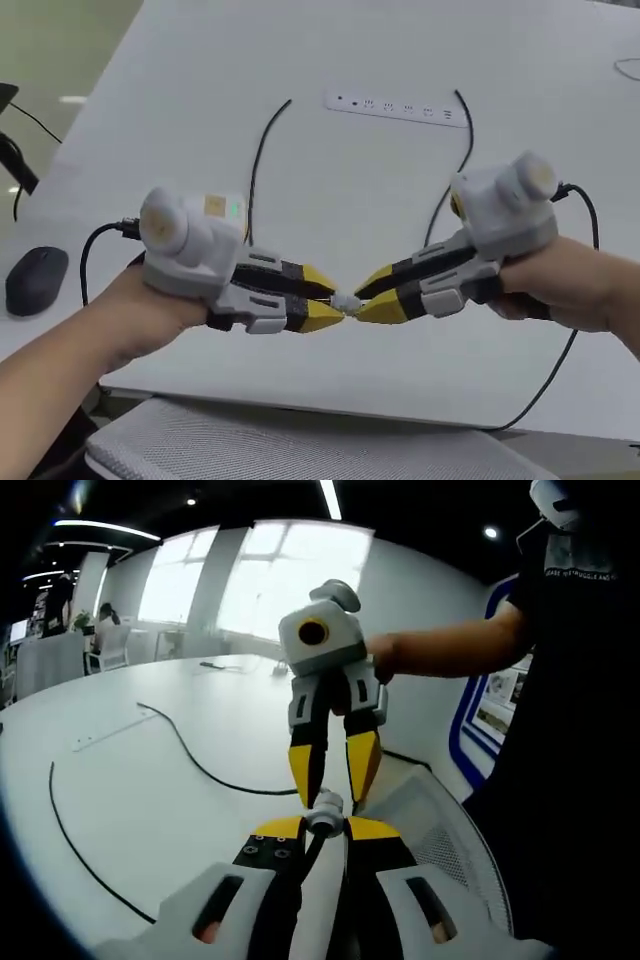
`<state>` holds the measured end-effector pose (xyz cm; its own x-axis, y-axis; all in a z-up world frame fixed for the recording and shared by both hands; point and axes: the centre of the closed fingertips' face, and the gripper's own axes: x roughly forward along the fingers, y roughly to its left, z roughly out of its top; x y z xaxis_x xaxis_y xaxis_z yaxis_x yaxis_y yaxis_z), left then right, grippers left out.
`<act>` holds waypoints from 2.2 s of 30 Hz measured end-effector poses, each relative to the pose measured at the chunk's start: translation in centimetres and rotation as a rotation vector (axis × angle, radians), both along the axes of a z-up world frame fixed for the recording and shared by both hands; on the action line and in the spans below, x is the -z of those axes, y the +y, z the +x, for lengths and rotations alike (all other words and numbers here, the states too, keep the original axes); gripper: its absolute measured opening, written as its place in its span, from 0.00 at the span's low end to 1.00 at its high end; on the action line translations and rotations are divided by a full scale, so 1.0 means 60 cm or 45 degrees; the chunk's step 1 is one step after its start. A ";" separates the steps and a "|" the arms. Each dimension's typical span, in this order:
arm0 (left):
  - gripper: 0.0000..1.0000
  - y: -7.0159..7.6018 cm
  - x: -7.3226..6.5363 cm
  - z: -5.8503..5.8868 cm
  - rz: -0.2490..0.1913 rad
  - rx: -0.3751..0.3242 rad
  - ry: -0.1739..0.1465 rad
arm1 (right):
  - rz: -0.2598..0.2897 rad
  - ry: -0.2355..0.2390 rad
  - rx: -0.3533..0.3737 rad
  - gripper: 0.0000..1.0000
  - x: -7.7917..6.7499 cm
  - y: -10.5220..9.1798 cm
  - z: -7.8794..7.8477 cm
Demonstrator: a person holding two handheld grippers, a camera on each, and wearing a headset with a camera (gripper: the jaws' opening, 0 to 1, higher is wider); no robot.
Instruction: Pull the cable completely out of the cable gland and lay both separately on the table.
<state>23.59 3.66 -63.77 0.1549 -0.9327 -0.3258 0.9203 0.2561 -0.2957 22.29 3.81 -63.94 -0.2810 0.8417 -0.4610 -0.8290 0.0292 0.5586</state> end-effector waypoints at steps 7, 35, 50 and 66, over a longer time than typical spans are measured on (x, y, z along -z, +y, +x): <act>0.15 -0.003 0.000 -0.004 -0.003 0.006 0.004 | 0.029 0.009 0.027 0.11 -0.001 0.004 0.000; 0.15 -0.005 0.012 -0.007 -0.058 -0.038 0.201 | -0.154 -0.983 -0.194 0.07 0.012 0.001 -0.001; 0.15 0.003 0.015 0.002 -0.065 -0.063 0.218 | -0.233 -1.342 -0.234 0.08 0.018 0.011 0.011; 0.15 0.010 -0.001 0.005 -0.087 -0.059 0.111 | -0.180 -0.885 0.118 0.11 0.004 -0.006 0.025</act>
